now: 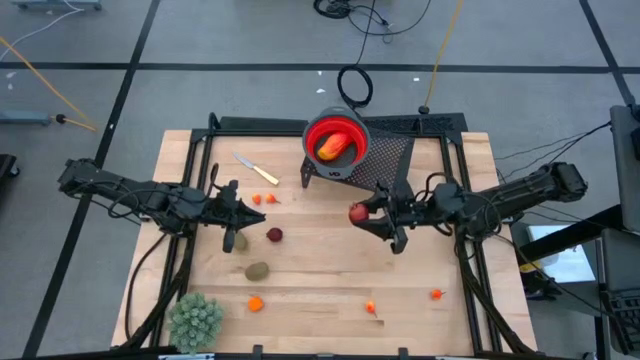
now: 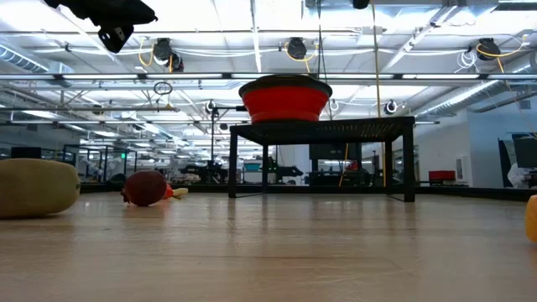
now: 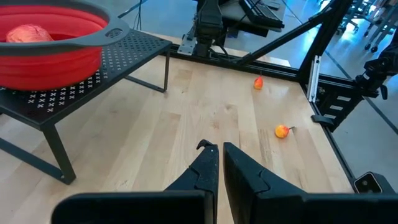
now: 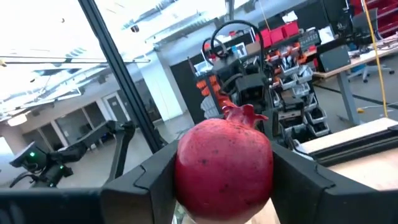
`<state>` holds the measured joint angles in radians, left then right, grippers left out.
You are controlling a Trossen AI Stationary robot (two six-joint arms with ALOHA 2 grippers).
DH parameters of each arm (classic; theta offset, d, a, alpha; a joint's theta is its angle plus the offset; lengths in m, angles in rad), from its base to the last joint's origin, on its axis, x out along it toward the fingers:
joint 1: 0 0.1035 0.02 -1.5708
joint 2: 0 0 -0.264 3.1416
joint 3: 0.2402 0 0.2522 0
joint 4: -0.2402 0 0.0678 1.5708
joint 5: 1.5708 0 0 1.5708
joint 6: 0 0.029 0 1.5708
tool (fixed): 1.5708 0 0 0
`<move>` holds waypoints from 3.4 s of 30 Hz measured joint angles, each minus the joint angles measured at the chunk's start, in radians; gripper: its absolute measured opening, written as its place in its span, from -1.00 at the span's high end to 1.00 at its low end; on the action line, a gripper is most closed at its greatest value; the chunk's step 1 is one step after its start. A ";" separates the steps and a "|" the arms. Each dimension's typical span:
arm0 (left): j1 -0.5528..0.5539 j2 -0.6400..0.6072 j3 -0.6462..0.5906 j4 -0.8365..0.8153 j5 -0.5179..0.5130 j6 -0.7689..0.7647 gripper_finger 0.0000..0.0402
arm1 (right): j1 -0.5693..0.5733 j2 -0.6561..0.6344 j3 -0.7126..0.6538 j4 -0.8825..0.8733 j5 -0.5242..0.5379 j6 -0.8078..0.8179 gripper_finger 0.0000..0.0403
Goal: Pick & Place Fruit
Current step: Put the right pomegranate into the strainer bowl on the shelf
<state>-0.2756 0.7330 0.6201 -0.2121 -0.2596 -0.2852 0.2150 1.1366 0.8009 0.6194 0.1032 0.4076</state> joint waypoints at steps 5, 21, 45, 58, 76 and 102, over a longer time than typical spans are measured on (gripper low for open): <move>0.000 0.000 0.000 0.000 0.000 0.002 0.89 | 0.000 0.001 0.000 0.001 0.059 0.055 0.02; 0.000 0.000 0.000 0.036 0.000 -0.006 0.89 | -0.064 0.001 0.000 0.051 0.498 0.668 0.02; 0.000 0.000 0.000 0.036 0.000 -0.004 0.89 | -0.079 0.001 0.000 0.050 0.415 -0.097 0.01; 0.000 0.000 0.000 0.037 -0.001 -0.004 0.89 | -0.079 0.001 0.000 -0.071 0.417 -0.856 0.01; 0.000 0.000 0.000 0.038 -0.004 -0.009 0.89 | -0.312 0.010 0.080 -0.107 0.364 -0.735 0.01; 0.000 0.000 0.000 0.034 -0.005 -0.005 0.89 | -0.569 0.296 0.518 -0.866 0.023 -0.164 0.01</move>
<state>-0.2754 0.7329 0.6201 -0.1783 -0.2642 -0.2897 -0.3543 1.4331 1.3193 -0.2468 0.1267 0.2434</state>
